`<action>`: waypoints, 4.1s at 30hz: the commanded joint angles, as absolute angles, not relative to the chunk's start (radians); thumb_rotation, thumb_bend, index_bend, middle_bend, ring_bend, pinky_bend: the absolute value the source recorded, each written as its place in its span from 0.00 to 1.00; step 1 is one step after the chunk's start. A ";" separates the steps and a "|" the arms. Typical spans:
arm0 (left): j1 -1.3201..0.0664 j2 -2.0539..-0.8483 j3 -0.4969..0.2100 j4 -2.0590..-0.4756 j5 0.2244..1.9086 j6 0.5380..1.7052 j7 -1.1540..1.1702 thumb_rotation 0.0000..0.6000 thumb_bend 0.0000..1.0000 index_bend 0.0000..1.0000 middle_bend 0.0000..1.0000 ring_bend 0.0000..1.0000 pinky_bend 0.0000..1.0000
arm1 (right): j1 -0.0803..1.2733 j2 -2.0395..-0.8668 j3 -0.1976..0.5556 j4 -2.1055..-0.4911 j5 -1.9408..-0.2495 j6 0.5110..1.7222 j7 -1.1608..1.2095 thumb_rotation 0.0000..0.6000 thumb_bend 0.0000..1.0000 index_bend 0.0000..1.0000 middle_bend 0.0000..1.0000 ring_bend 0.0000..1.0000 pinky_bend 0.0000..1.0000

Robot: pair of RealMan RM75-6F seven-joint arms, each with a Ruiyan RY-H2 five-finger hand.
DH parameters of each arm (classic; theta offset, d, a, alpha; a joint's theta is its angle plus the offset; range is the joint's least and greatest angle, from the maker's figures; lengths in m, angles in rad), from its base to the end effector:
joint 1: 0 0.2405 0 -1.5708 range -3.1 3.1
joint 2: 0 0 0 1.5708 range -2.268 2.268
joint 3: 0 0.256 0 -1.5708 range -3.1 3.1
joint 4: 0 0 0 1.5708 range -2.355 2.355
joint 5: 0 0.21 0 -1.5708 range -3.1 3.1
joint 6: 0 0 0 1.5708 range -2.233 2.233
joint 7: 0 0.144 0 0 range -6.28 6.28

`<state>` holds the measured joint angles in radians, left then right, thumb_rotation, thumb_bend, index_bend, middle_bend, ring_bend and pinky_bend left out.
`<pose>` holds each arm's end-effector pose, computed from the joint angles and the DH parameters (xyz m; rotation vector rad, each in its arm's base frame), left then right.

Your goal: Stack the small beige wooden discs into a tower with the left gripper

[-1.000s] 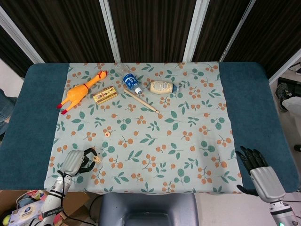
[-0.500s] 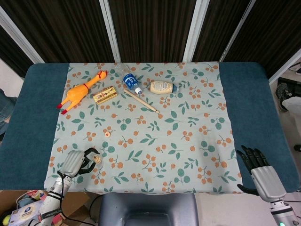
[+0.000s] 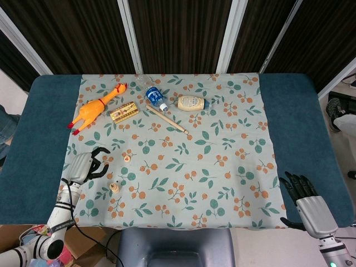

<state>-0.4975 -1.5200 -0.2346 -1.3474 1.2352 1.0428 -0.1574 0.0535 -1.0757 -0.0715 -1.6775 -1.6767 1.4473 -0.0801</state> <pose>-0.2409 0.3313 0.0272 -1.4336 -1.3007 -1.1399 -0.2949 -0.1417 0.1372 1.6251 -0.9207 0.8304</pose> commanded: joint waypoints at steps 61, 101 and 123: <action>-0.651 -1.862 -0.255 -0.937 1.123 0.916 -0.007 1.00 0.41 0.42 1.00 1.00 1.00 | 0.054 -1.065 -0.065 -1.680 -1.666 1.452 -0.056 1.00 0.18 0.00 0.00 0.00 0.03; -0.433 -1.454 -0.110 -1.550 1.291 1.099 -0.127 1.00 0.40 0.51 1.00 1.00 1.00 | 0.056 -1.077 -0.082 -1.682 -1.692 1.440 -0.082 1.00 0.18 0.00 0.00 0.00 0.03; -0.382 -1.563 -0.041 -1.384 1.396 1.182 -0.146 1.00 0.41 0.50 1.00 1.00 1.00 | 0.053 -1.071 -0.085 -1.679 -1.700 1.451 -0.071 1.00 0.18 0.00 0.00 0.00 0.03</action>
<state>-0.3841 -1.5636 -0.0429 -1.3863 1.3942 1.1808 -0.1449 0.0528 -1.0713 -0.0848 -1.6793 -1.7002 1.4512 -0.0709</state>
